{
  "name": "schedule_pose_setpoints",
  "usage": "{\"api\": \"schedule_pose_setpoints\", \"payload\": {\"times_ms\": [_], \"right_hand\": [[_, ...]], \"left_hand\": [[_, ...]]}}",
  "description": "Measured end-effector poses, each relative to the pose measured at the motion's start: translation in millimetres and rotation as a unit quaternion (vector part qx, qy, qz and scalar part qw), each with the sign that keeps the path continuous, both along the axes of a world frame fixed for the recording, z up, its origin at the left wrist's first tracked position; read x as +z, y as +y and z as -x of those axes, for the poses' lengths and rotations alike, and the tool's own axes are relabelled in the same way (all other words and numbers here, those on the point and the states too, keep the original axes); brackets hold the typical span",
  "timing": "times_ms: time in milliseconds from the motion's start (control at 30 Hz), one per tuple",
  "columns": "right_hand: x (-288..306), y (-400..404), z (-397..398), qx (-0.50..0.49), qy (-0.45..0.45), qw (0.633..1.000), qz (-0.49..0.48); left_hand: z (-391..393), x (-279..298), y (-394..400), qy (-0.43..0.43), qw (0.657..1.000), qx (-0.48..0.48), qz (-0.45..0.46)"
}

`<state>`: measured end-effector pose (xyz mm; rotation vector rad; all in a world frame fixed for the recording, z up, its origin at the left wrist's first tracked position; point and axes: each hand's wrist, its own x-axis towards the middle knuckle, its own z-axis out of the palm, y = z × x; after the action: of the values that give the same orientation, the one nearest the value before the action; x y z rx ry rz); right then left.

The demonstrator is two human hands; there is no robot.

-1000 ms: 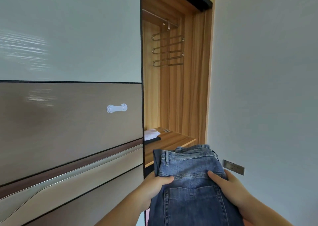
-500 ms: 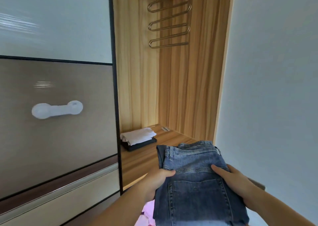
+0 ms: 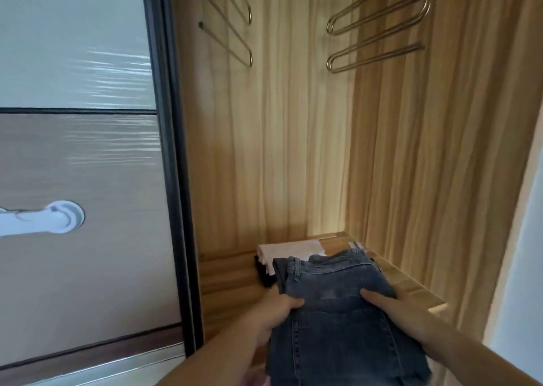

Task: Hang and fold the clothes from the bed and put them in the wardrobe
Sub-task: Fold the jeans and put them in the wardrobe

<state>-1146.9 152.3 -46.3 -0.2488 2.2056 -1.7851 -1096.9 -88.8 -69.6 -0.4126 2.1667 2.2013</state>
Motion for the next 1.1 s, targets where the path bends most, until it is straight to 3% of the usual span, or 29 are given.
{"api": "schedule_pose_setpoints", "payload": {"times_ms": [233, 500, 600, 800, 900, 933, 1100], "right_hand": [[-11.5, -11.6, 87.9, 0.078, 0.070, 0.995, -0.006], [-37.1, -50.9, 218.3, 0.070, 0.119, 0.984, -0.116], [-37.5, -78.9, 270.3, 0.080, 0.066, 0.993, -0.049], [-41.7, -129.4, 349.8, 0.081, 0.059, 0.995, 0.020], [-79.2, -146.8, 366.9, 0.089, 0.172, 0.968, -0.159], [-93.5, -150.9, 365.9, 0.107, 0.172, 0.959, -0.197], [-121.1, -152.2, 374.1, 0.093, 0.130, 0.973, -0.167]], "left_hand": [[88.5, -30.5, -22.1, -0.012, 0.998, 0.030, -0.054], [164.2, -25.8, -57.5, -0.015, 0.989, 0.108, -0.103], [196.2, -15.0, -76.2, 0.003, 0.986, 0.138, -0.092], [255.2, -12.3, -113.6, 0.030, 0.973, 0.206, -0.104], [263.0, -46.2, -118.1, -0.061, 0.975, 0.211, 0.000], [262.0, -58.4, -117.2, -0.095, 0.975, 0.198, 0.026], [267.3, -75.2, -119.5, -0.091, 0.973, 0.213, 0.022]]}}
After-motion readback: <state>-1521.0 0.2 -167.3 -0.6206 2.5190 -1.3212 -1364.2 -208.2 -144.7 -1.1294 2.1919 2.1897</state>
